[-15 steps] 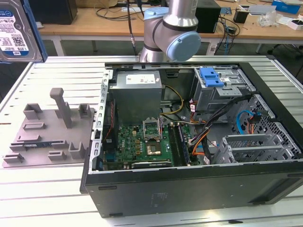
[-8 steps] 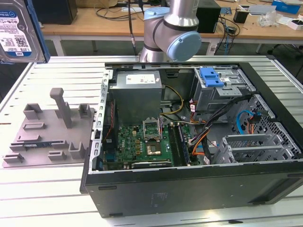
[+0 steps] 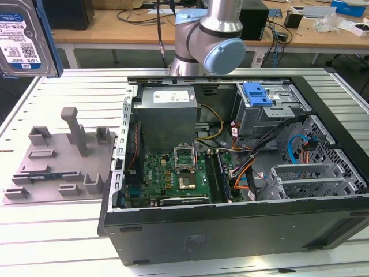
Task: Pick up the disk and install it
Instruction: 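Pick up the disk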
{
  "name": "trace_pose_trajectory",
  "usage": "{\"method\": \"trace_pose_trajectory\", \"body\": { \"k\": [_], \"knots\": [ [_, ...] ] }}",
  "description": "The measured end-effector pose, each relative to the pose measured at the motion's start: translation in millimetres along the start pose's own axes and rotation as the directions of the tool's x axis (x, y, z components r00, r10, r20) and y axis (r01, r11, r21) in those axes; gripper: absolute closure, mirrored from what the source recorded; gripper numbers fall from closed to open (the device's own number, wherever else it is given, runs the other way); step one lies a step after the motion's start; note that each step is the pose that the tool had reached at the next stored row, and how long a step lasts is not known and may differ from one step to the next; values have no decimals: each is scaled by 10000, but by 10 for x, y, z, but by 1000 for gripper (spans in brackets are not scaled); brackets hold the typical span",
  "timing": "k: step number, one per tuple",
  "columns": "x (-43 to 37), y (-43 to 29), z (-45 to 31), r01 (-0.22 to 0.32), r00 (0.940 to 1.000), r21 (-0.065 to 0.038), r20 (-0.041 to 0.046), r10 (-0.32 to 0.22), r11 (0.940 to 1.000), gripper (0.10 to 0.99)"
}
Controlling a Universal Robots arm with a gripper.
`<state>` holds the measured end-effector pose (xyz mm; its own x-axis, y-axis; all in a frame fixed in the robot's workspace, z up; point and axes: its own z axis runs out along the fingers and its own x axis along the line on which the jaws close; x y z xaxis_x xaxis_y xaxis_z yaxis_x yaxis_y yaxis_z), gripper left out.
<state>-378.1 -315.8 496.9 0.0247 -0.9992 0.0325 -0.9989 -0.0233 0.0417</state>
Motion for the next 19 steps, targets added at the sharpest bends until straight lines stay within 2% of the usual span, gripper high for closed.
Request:
{"method": "trace_pose_trajectory", "body": {
  "k": [6, 9, 14, 19],
  "knots": [
    [84, -226, -13, 6, 10000, -303, -84, -9, 9995, 718],
    [111, -314, -20, 7, 9999, -411, -119, -12, 9992, 718],
    [168, -473, -29, 9, 9999, -508, -127, -15, 9987, 718],
    [250, -683, -42, 9, 9999, -541, -126, -16, 9985, 718]
  ]
}}
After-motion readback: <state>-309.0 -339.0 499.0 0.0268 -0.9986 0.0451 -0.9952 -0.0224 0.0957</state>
